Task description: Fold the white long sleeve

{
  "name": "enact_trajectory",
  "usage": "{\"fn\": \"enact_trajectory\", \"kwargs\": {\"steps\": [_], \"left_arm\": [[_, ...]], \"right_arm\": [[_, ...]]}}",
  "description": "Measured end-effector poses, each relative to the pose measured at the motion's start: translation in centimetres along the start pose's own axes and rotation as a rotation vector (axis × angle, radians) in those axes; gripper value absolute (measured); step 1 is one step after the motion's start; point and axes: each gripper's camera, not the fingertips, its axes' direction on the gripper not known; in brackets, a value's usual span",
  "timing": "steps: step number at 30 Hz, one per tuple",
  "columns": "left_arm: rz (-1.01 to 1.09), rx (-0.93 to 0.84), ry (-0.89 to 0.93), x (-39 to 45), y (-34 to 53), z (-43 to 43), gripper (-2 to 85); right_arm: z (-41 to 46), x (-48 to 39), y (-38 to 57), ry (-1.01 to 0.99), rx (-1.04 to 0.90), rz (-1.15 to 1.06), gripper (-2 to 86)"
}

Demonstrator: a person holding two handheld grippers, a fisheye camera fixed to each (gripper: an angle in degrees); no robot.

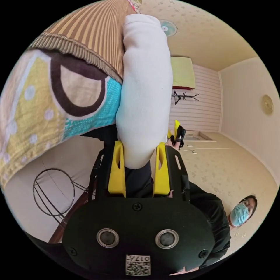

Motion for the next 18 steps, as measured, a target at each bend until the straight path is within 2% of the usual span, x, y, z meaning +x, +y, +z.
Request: {"fn": "enact_trajectory", "kwargs": {"steps": [2, 5, 7, 9, 12, 15, 18], "left_arm": [[-0.012, 0.003, 0.033, 0.5, -0.1, -0.9, 11.5], [-0.041, 0.014, 0.148, 1.5, -0.2, -2.0, 10.0], [-0.052, 0.031, 0.205, 2.3, -0.3, -2.5, 9.7], [-0.051, 0.036, 0.226, 3.8, -0.3, -2.9, 9.3], [-0.030, 0.048, 0.234, 5.5, 0.2, -3.6, 9.1], [-0.018, 0.051, 0.297, 6.1, 1.1, -3.6, 9.0], [-0.006, 0.039, 0.280, 6.9, 2.4, -3.6, 8.9]], "right_arm": [[-1.9, 0.8, 0.9, -0.135, 0.029, 0.043, 14.9], [-3.0, 2.0, 2.6, -0.457, -0.021, 0.159, 15.8], [-1.6, 2.7, 4.0, -0.646, -0.137, 0.265, 16.8], [-0.3, 3.3, 4.9, -0.668, -0.205, 0.346, 18.9], [1.3, 5.3, 5.5, -0.578, -0.226, 0.474, 22.7], [2.4, 6.4, 4.5, -0.618, -0.186, 0.531, 26.1], [2.3, 7.1, 2.5, -0.626, -0.112, 0.528, 28.3]]}}
